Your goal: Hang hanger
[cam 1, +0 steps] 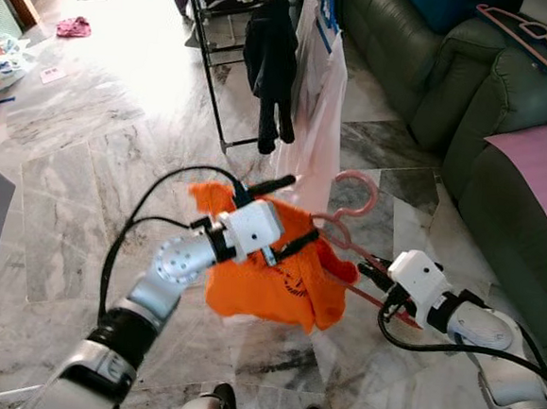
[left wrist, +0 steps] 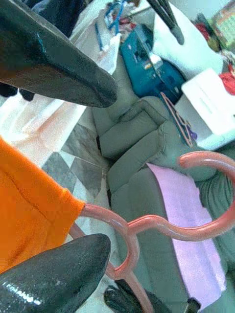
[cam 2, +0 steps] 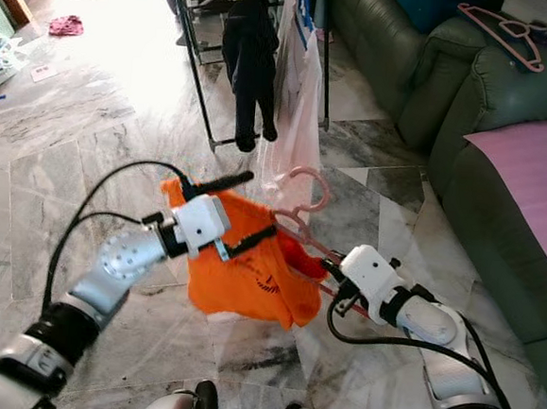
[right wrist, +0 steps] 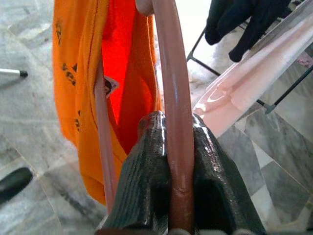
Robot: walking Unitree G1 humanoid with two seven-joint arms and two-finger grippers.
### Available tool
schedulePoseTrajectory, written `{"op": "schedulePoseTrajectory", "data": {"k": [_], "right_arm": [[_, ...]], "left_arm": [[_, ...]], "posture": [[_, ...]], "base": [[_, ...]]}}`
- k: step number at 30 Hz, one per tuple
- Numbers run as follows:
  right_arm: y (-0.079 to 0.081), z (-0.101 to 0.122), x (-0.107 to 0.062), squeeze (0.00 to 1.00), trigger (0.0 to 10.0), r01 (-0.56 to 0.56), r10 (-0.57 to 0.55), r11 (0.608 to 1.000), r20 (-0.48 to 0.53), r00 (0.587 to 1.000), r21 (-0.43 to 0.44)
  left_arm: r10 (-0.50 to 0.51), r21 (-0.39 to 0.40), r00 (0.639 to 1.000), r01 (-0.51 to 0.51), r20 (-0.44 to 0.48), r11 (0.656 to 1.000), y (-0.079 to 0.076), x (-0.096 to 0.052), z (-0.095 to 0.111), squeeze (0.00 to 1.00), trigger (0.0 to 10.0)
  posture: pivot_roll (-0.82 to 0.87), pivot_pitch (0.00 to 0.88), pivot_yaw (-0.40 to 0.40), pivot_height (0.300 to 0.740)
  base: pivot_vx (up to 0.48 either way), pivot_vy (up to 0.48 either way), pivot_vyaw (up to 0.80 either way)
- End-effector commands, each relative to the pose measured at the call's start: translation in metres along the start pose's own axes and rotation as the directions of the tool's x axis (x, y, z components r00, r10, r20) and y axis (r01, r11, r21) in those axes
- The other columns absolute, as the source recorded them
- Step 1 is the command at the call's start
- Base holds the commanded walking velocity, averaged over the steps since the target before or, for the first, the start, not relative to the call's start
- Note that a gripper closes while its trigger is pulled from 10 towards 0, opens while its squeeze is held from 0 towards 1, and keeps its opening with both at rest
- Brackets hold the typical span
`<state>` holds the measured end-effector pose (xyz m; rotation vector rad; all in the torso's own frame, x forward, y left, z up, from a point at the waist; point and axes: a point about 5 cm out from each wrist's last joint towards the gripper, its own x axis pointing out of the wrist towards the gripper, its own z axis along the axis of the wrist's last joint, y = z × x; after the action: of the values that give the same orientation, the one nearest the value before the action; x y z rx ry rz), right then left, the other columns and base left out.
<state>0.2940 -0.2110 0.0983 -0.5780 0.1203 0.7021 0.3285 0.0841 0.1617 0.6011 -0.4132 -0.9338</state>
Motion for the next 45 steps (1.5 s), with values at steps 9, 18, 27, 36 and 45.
{"op": "schedulePoseTrajectory", "data": {"k": [9, 18, 27, 36, 45], "right_arm": [[0.000, 0.000, -0.003, 0.00, 10.0, -0.028, 0.029, 0.996, 0.019, 0.999, -0.085], [0.001, 0.006, -0.014, 0.00, 10.0, -0.118, 0.126, 0.980, 0.040, 0.991, -0.162], [0.004, 0.013, -0.017, 0.00, 10.0, -0.163, 0.176, 0.967, 0.052, 0.983, -0.195], [0.001, 0.016, -0.019, 0.00, 10.0, -0.146, 0.163, 0.944, 0.033, 0.986, -0.296], [-0.008, 0.012, -0.019, 0.00, 10.0, -0.123, 0.117, 0.884, -0.041, 0.992, -0.451]], "left_arm": [[-0.133, 0.097, 0.986, 0.143, -0.101, 0.985, 0.005, -0.017, -0.016, 0.40, 10.0], [-0.251, 0.126, 0.938, 0.286, -0.238, 0.950, 0.005, -0.032, -0.037, 0.00, 10.0], [-0.301, 0.106, 0.916, 0.338, -0.264, 0.935, 0.001, -0.027, -0.041, 0.00, 6.4], [-0.418, 0.019, 0.845, 0.449, -0.332, 0.893, -0.003, -0.031, -0.051, 0.00, 0.0], [-0.444, -0.009, 0.820, 0.473, -0.361, 0.881, -0.001, -0.033, -0.054, 0.00, 0.0]], "posture": [[-0.03, 0.221, 0.082, 0.740], [-0.04, 0.219, 0.088, 0.740], [-0.05, 0.217, 0.091, 0.740], [-0.05, 0.218, 0.094, 0.740], [-0.05, 0.218, 0.091, 0.740]], "base": [[0.000, 0.000, 0.00], [0.000, 0.000, 0.00], [0.000, 0.000, 0.00], [0.000, 0.000, 0.00], [0.000, 0.000, 0.00]]}}
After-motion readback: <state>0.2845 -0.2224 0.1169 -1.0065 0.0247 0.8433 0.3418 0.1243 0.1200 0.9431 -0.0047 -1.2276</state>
